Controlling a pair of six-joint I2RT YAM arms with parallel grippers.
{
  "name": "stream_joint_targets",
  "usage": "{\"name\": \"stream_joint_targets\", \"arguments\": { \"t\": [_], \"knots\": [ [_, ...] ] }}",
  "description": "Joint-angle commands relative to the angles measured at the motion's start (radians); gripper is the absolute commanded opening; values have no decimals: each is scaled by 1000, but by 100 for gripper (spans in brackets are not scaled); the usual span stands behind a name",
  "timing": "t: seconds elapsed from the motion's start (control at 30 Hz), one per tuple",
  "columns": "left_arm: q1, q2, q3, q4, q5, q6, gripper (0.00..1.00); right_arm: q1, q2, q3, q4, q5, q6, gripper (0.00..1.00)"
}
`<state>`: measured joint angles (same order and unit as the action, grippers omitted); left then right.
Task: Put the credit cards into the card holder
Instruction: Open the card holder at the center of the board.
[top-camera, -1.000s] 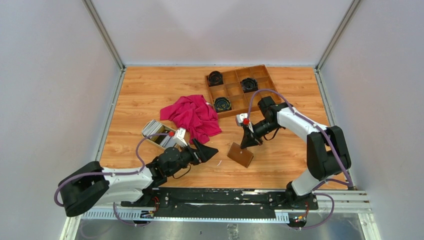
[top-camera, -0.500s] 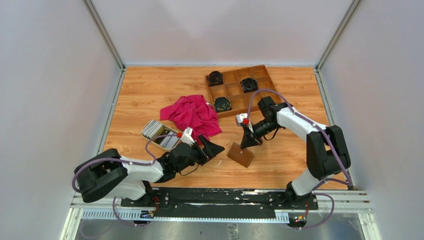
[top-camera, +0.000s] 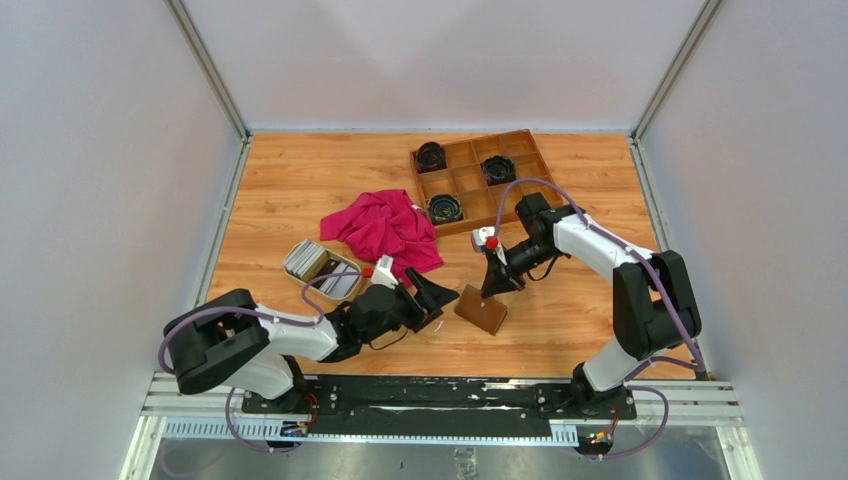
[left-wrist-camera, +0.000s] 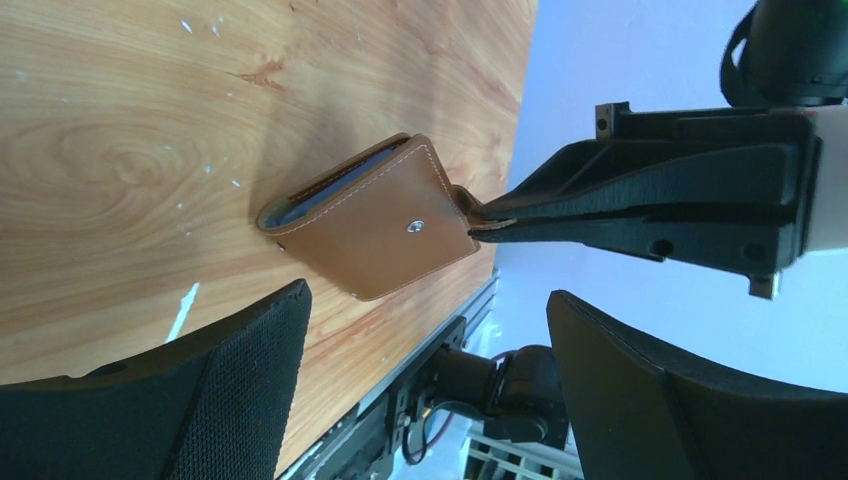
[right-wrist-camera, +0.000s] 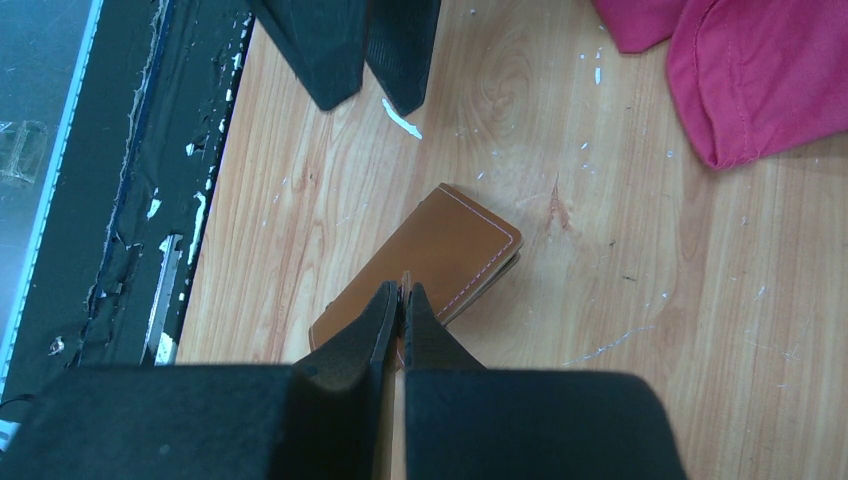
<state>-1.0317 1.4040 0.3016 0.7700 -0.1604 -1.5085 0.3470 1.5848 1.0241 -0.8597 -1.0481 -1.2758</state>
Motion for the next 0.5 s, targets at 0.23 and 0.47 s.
{"name": "stream_joint_targets", "arguments": {
  "t": [0.23, 0.47],
  "knots": [
    [-22, 187, 129, 9, -65, -125, 89, 16, -36, 8, -53, -145, -46, 0],
    [-23, 241, 124, 8, -65, -162, 87, 15, -37, 10, -78, -166, -76, 0]
  ]
}}
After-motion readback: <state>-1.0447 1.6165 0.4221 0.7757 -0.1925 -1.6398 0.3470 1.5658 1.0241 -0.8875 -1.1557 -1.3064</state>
